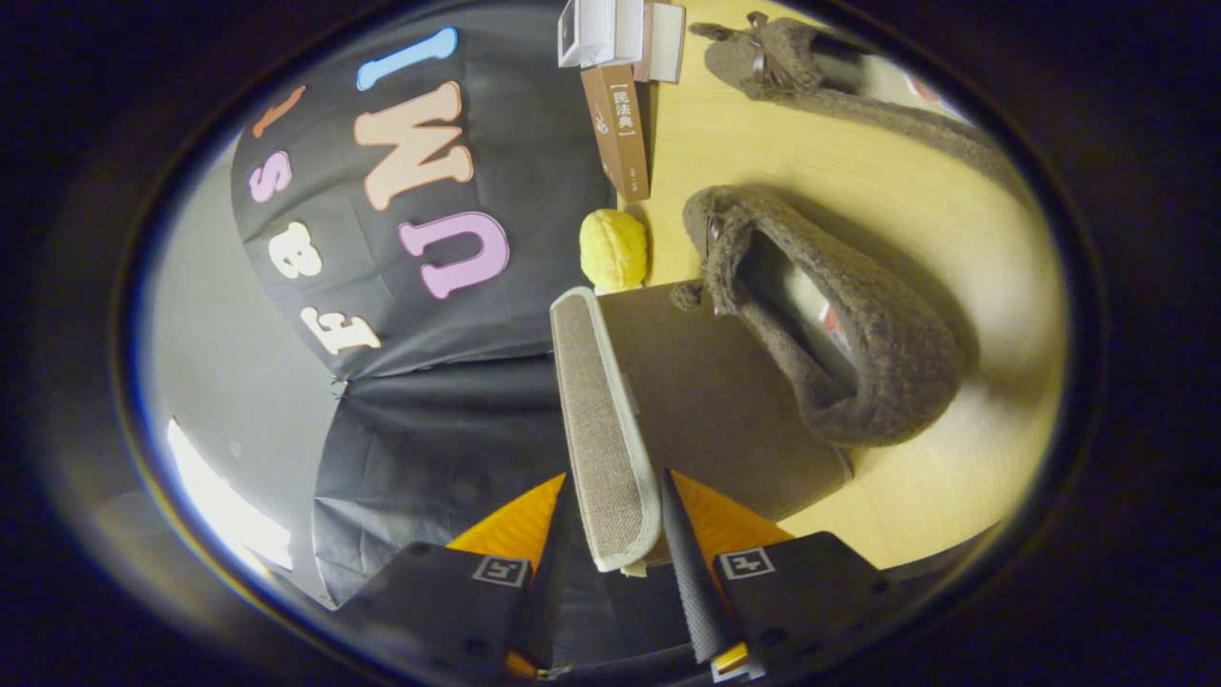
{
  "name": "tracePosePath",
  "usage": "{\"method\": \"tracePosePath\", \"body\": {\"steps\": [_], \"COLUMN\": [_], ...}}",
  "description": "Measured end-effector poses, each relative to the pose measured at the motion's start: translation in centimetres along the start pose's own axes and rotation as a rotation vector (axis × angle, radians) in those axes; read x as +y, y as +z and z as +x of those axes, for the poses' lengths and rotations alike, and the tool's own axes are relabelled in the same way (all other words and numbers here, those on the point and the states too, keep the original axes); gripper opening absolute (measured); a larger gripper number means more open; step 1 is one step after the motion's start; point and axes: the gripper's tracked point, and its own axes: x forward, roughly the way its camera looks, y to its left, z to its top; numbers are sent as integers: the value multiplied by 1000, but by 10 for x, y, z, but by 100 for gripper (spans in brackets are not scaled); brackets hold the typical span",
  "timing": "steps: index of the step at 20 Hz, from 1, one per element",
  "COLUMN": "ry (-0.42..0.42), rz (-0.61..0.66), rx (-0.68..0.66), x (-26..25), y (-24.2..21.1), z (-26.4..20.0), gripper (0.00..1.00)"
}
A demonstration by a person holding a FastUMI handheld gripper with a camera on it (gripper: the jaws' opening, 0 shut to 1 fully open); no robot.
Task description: Open the storage box then place both shoes into the box .Put the left shoe in first, then the right shoe, with the right side of both shoes facing outward in a uniform manner.
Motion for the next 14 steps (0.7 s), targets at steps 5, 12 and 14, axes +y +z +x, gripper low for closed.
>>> {"method": "tracePosePath", "body": {"steps": [5, 12, 14], "ry": [41, 116, 141], "rz": [-17, -79, -125], "rx": [-1, 16, 30], "x": [12, 53, 76], "y": [0, -6, -14], "z": [-10, -11, -8], "gripper": [16, 4, 3]}}
